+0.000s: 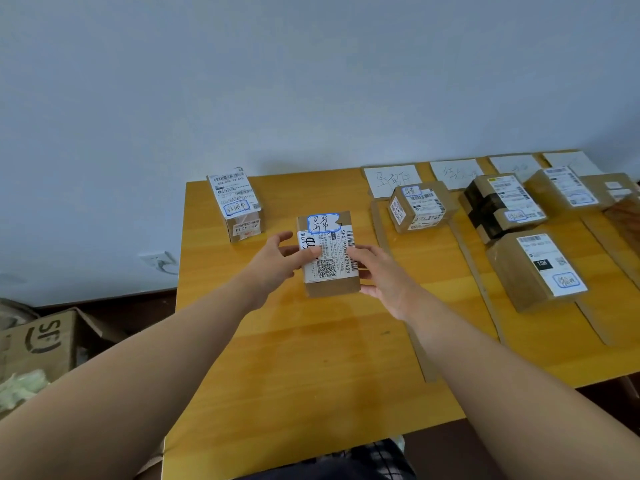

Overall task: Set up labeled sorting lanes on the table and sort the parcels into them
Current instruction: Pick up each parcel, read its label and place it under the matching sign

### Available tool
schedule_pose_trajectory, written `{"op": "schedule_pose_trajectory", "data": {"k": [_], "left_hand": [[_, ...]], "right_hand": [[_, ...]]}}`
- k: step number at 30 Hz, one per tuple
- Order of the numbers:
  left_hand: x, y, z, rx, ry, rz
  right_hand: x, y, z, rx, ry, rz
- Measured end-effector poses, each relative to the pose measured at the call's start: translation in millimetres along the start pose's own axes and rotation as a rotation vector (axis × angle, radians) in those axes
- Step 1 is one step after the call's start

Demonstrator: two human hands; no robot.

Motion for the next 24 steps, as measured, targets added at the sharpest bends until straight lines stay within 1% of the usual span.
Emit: {"op": "schedule_pose_trajectory", "data": {"k": [9,14,17,20,24], "left_hand": [[-10,2,63,0.011,0.108,-0.004],[-6,8,114,0.044,0.141,-0.066],[-3,13,145,0.069,0.182,-0.105],[-3,19,165,0.042,0.223,-0.121],[-5,29,178,-0.051,0.244,-0.124]], "right_hand": [[-4,-9,-57,-0.042,0.009,-0.023],[-9,-13,-106,-0.065,0.007,-0.015],[-12,-11,-137,-0.074,-0.040,0.005],[-17,-5,-169,-0.091,-0.092,0.035],[-29,8,-208,-0.117,-0.102,0.090]]}}
Point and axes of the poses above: each hand's wrist, its own y-axis towards the middle knuckle, its own z-axis out of the palm, x = y × z, the point moved 7 cm from there along y, towards the middle knuckle, and after that the axes turned 7 degrees about -y, right-handed, at the moved point
